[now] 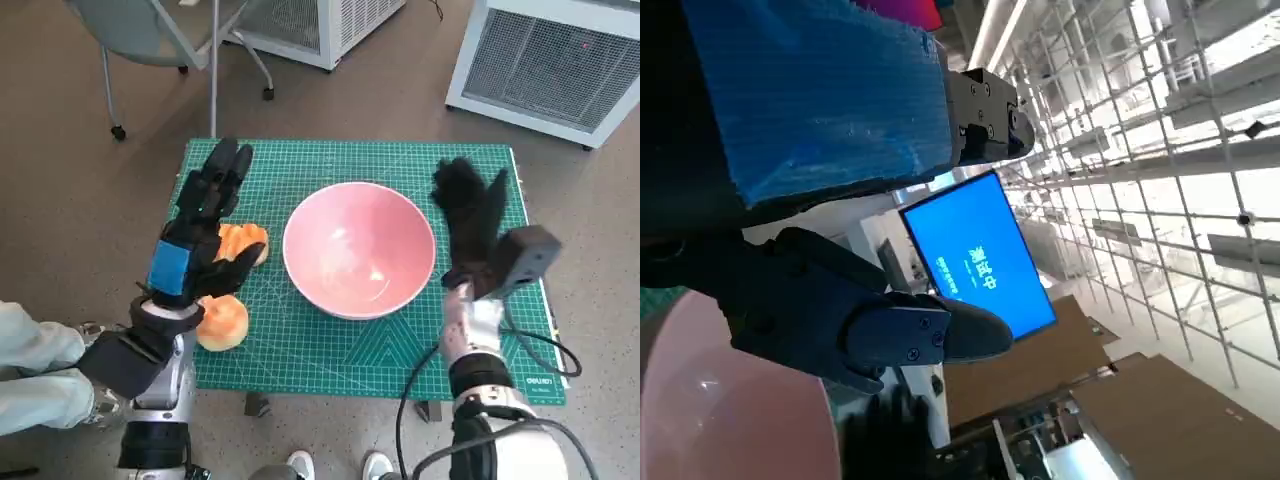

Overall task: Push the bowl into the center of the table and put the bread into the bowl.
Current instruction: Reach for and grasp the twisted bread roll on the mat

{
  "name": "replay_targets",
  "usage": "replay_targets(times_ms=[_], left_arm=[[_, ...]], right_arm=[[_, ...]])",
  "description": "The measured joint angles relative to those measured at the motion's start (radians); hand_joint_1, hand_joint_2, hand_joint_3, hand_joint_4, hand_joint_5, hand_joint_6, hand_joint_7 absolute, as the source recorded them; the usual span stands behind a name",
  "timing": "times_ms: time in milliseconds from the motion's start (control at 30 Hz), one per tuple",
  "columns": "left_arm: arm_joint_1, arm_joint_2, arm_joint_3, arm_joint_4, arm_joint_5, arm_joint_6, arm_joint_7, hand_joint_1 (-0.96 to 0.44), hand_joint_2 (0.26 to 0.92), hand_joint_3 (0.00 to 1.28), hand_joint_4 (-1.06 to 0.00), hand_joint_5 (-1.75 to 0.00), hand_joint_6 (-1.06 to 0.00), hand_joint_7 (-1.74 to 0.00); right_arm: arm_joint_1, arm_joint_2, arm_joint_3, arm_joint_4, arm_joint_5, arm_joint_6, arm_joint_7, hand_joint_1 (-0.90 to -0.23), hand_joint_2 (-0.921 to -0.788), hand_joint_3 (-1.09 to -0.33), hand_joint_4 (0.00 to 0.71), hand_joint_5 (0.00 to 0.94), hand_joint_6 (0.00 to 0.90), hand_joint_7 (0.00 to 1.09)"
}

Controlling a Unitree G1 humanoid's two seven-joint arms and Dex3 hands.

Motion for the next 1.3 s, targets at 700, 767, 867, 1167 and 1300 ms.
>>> replay_targets(times_ms=[700, 767, 867, 1167, 1300], left_arm=[[-0.062, 0.023, 0.008, 0.069, -0.037, -0.001, -0.052, -0.55, 0.921, 0.36, -0.25, 0.00, -0.20, -0.15], [-0.067, 0.032, 0.012, 0.072, -0.042, 0.002, -0.063, -0.55, 0.921, 0.35, -0.25, 0.00, -0.20, -0.14], [-0.074, 0.045, 0.017, 0.073, -0.053, 0.004, -0.074, -0.55, 0.921, 0.34, -0.25, 0.00, -0.20, -0.13], [-0.098, 0.063, 0.018, 0.077, -0.062, 0.003, -0.099, -0.56, 0.921, 0.30, -0.25, 0.00, -0.22, -0.11], [-0.104, 0.063, 0.017, 0.084, -0.063, 0.002, -0.109, -0.56, 0.921, 0.30, -0.25, 0.00, -0.22, -0.11]], right_arm=[[0.222, -0.042, 0.162, -0.584, 0.043, -0.155, 0.277, -0.635, -0.921, -0.788, 0.207, 0.003, 0.017, 0.61], [0.263, -0.061, 0.185, -0.660, 0.041, -0.114, 0.290, -0.639, -0.921, -0.788, 0.194, 0.002, 0.008, 0.59], [0.317, -0.084, 0.208, -0.763, 0.041, -0.051, 0.295, -0.649, -0.921, -0.788, 0.172, 0.001, 0.002, 0.55], [0.395, -0.097, 0.238, -0.920, 0.038, 0.046, 0.276, -0.682, -0.921, -0.787, 0.149, 0.000, -0.001, 0.52], [0.407, -0.096, 0.244, -0.943, 0.033, 0.051, 0.263, -0.685, -0.921, -0.786, 0.148, 0.000, -0.001, 0.52]])
